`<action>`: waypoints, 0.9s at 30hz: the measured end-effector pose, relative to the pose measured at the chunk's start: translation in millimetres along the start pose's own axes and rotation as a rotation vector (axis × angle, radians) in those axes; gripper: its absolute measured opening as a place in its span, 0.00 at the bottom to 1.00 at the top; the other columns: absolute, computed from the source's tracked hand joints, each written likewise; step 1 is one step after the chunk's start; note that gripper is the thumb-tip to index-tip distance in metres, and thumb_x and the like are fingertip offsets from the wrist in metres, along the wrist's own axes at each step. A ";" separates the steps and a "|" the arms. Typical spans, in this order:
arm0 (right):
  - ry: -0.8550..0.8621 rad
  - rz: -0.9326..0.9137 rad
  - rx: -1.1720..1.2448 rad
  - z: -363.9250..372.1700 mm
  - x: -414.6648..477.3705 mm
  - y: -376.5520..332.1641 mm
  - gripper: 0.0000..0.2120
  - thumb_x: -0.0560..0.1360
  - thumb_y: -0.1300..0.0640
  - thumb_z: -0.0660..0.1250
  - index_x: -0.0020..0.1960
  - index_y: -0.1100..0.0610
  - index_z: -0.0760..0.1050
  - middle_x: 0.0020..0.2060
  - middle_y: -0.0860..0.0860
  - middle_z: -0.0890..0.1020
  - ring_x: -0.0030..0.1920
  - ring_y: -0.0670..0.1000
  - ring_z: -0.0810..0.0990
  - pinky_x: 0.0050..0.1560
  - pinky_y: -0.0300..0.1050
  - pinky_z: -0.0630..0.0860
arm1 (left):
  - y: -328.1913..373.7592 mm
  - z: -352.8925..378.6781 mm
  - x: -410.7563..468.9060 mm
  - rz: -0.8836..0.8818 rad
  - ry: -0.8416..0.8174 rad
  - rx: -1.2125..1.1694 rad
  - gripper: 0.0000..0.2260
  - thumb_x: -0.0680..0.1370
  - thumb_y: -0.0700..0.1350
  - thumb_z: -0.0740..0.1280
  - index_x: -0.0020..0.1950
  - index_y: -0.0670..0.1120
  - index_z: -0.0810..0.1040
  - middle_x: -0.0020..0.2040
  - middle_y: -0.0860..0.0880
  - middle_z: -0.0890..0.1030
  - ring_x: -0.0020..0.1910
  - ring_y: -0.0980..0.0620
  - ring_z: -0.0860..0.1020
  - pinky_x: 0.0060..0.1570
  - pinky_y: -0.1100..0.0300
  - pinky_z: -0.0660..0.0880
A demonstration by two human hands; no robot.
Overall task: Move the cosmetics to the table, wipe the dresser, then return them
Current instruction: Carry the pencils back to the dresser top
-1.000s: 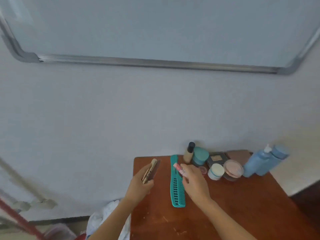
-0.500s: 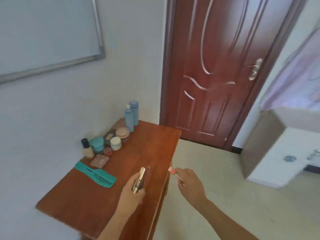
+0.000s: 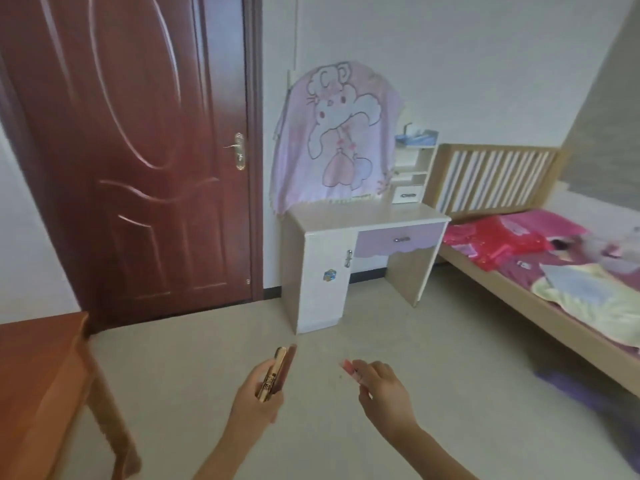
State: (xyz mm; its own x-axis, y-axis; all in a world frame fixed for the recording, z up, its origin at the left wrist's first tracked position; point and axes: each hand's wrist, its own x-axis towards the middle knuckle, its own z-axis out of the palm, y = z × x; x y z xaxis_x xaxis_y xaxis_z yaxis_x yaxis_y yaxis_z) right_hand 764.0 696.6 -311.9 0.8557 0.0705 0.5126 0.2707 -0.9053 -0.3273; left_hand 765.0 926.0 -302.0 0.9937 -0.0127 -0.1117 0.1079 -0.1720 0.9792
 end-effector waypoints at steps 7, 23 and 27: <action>0.010 0.157 -0.093 -67.3 -10.0 129.3 0.27 0.53 0.66 0.64 0.49 0.47 0.68 0.29 0.46 0.76 0.30 0.47 0.74 0.23 0.30 0.58 | 35.6 149.2 32.8 -0.003 -0.111 -0.055 0.22 0.71 0.27 0.63 0.60 0.46 0.70 0.35 0.44 0.75 0.19 0.56 0.67 0.20 0.66 0.64; -0.017 0.125 -0.030 -7.3 180.1 264.8 0.22 0.60 0.70 0.68 0.49 0.52 0.74 0.32 0.51 0.77 0.32 0.53 0.76 0.29 0.27 0.54 | 83.2 245.9 248.5 0.008 -0.120 -0.125 0.20 0.72 0.29 0.63 0.58 0.47 0.70 0.32 0.45 0.73 0.21 0.54 0.66 0.22 0.66 0.65; -0.034 0.092 -0.028 12.0 248.6 293.1 0.27 0.56 0.72 0.71 0.49 0.50 0.72 0.31 0.50 0.76 0.31 0.52 0.76 0.32 0.23 0.52 | 98.7 252.0 320.1 0.007 -0.125 -0.131 0.20 0.72 0.29 0.62 0.59 0.47 0.70 0.32 0.45 0.73 0.21 0.55 0.66 0.22 0.66 0.65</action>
State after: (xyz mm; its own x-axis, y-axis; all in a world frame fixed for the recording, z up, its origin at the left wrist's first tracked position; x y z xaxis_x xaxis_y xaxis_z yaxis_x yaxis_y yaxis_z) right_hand 1061.4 453.8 -289.9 0.8911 -0.0002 0.4538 0.1779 -0.9199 -0.3496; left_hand 1085.7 656.7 -283.9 0.9835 -0.1375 -0.1173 0.1126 -0.0416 0.9928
